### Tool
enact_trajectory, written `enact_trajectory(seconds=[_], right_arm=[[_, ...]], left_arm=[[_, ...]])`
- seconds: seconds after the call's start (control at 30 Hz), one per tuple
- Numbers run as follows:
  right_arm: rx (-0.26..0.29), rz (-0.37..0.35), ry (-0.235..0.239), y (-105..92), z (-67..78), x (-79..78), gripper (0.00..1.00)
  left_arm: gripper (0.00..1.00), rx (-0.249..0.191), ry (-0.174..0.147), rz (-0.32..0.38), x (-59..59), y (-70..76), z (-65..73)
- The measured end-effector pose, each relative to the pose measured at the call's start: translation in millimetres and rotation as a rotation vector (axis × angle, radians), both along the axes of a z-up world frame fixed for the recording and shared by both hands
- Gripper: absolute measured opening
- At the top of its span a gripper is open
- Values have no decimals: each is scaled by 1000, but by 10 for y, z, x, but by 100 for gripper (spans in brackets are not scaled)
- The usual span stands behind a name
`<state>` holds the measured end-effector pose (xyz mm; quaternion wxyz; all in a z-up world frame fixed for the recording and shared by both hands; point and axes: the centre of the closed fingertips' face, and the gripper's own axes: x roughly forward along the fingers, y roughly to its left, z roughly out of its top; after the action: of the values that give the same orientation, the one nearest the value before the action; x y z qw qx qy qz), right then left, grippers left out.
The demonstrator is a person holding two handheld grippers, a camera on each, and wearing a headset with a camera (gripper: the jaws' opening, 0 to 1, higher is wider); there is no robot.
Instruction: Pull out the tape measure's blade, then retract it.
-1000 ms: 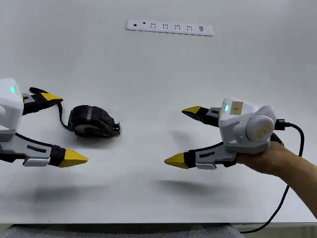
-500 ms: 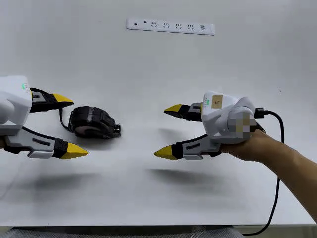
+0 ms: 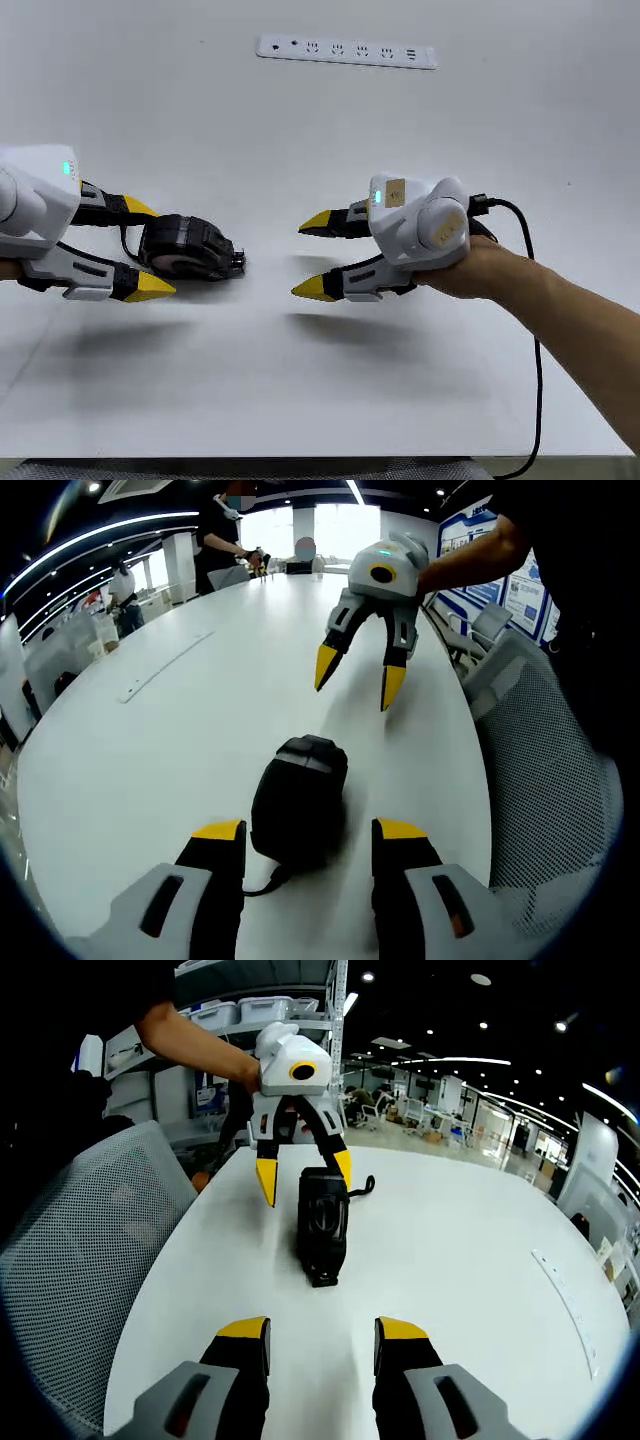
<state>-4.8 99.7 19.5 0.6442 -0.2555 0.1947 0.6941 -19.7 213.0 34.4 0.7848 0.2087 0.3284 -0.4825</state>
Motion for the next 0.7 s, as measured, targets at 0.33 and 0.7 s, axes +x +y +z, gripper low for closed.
enact_trajectory(seconds=[0.33,0.7], right_arm=[[-17,40,-4,210,-75,27,30],[-47,96,-8,385,-184,3,23]], left_arm=[[34,32,10,-33,54,50,-50],[27,52,27,-74,71,72,-76]])
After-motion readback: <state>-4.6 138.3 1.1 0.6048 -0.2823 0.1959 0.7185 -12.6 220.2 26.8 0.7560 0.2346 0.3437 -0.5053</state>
